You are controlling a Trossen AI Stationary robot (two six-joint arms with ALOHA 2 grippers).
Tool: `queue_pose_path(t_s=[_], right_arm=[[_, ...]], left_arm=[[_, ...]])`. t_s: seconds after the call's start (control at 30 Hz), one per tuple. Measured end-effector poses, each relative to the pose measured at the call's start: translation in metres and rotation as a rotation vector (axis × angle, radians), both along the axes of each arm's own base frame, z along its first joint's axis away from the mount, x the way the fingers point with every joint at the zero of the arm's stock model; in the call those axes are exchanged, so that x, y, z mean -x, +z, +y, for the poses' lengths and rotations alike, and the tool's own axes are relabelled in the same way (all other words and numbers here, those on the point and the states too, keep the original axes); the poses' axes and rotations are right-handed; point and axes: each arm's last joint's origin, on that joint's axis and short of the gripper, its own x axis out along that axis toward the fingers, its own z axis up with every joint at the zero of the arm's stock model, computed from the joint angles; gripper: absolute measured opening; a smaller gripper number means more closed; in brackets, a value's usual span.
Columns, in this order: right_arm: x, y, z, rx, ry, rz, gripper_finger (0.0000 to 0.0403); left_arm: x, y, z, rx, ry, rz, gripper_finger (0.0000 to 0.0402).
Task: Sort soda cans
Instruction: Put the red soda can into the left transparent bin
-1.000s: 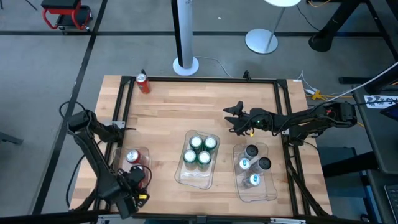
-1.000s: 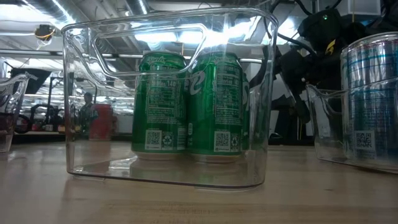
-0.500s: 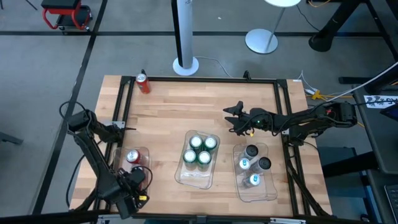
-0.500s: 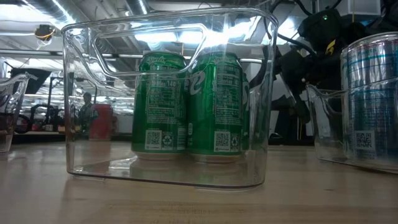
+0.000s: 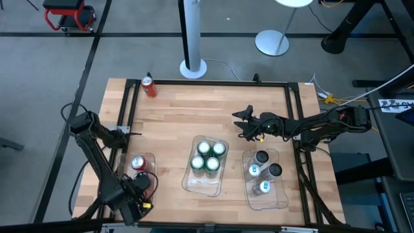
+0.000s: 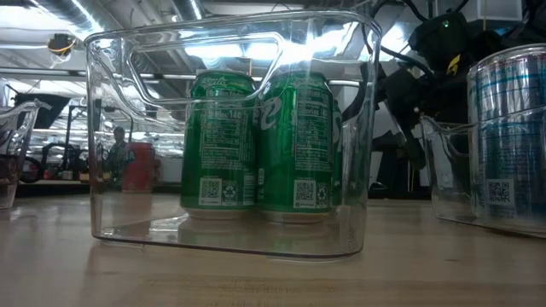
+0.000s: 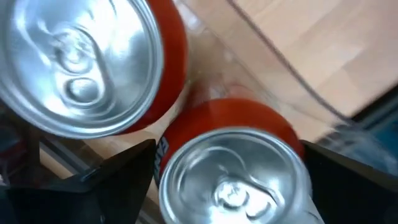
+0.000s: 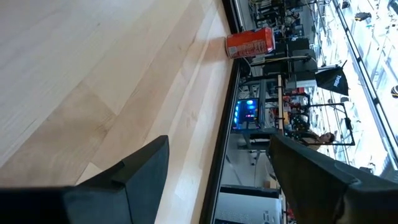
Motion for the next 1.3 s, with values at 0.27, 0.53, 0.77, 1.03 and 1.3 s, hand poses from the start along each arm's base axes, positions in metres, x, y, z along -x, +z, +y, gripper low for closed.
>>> queue_pose_path(t_s=[0.27,0.53,0.77,1.03,1.3], right_arm=[[0.0,0.0,0.0,-0.001,0.001,0.003,0.0278],[0.0,-0.001,0.0,-0.002,0.002,0.009,0.0278],[0.0,-0.001,0.0,-0.003,0.002,0.01,0.0278],[0.0,-0.001,0.0,-0.009,0.0,0.006,0.0278],[0.0,-0.001,0.0,-0.023,-0.005,0.0,0.0278]], left_arm=[[0.006,0.036,0.02,0.102,0.013,-0.081,0.037],[0.011,0.078,0.054,0.142,0.062,-0.305,0.037],[0.009,0.101,0.083,-0.021,0.086,-0.601,0.037],[-0.01,0.106,0.104,-0.253,0.015,-0.699,0.037],[-0.033,0.109,0.132,-0.432,0.09,-0.74,0.037]])
